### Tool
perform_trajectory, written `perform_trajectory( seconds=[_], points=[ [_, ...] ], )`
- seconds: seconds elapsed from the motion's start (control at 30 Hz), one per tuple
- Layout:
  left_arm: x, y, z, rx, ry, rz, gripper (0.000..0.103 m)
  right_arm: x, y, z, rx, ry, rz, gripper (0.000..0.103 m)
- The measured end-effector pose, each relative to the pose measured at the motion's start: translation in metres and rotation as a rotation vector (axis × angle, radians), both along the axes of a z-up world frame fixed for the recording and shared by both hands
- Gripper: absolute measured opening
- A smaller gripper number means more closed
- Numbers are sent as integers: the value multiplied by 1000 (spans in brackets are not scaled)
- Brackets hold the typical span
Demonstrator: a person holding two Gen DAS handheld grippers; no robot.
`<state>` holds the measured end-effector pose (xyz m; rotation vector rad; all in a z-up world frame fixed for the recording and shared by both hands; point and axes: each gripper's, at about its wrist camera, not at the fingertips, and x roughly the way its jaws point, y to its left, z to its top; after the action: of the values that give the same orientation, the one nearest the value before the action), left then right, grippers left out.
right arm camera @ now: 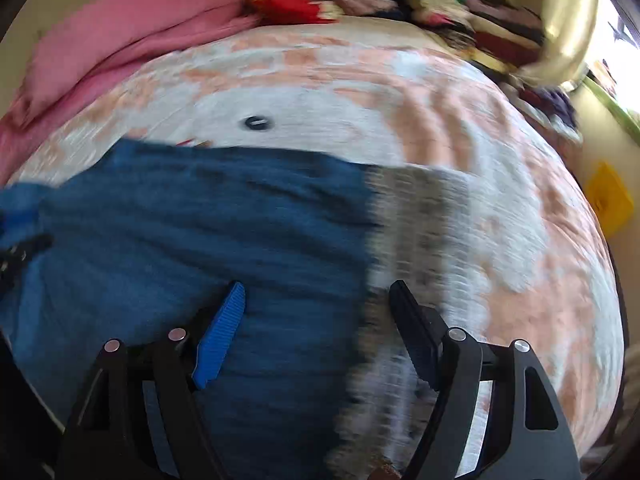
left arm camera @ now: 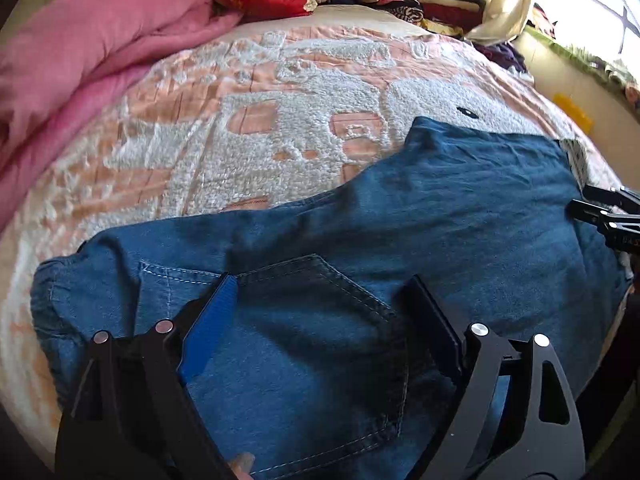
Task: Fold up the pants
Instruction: 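Lay the hem down on the pants and open both grippers, then lift both grippers away and move the left gripper over the lace hem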
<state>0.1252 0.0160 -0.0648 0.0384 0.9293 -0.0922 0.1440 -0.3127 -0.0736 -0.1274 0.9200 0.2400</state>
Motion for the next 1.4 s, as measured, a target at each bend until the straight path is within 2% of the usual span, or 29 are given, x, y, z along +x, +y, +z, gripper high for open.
perform_trajectory(
  seconds=[0.13, 0.23, 0.3, 0.37, 0.43, 0.6, 0.7, 0.77, 0.8, 0.87, 1.13, 1.3, 1.4],
  points=[
    [-3, 0, 2, -13, 0, -14, 80, 0, -8, -1, 47, 8, -25, 74],
    [-13, -3, 14, -33, -20, -27, 89, -17, -15, 17, 126, -34, -5, 74],
    [-23, -4, 22, -36, -39, -35, 89, -32, -27, 32, 203, -63, -16, 75],
    [-33, -5, 30, -38, -54, -38, 90, -52, -37, 43, 238, -87, -35, 78],
    [-42, -7, 34, -48, -60, -46, 91, -66, -39, 47, 240, -93, -32, 83],
    [-62, -22, 34, -22, -64, -94, 92, -97, -25, 42, 161, -74, 0, 83],
    [-67, -32, 22, 1, -30, -118, 92, -103, -10, 32, 127, -49, 22, 83],
    [-67, -37, 8, 40, 30, -119, 92, -100, -4, 24, 64, -15, -3, 83],
    [-67, -38, 1, 66, 54, -116, 92, -96, -3, 16, 1, 23, -34, 83],
    [-69, -38, -8, 96, 68, -122, 92, -92, -6, 4, -43, 64, -57, 83],
    [-73, -34, -4, 60, 60, -115, 93, -98, -15, 0, 0, 62, -71, 84],
    [-79, -33, 10, 35, 34, -111, 93, -114, -30, 22, 158, 25, -65, 84],
    [-82, -33, 20, 30, 8, -109, 93, -123, -33, 33, 176, 3, -66, 84]
  ],
)
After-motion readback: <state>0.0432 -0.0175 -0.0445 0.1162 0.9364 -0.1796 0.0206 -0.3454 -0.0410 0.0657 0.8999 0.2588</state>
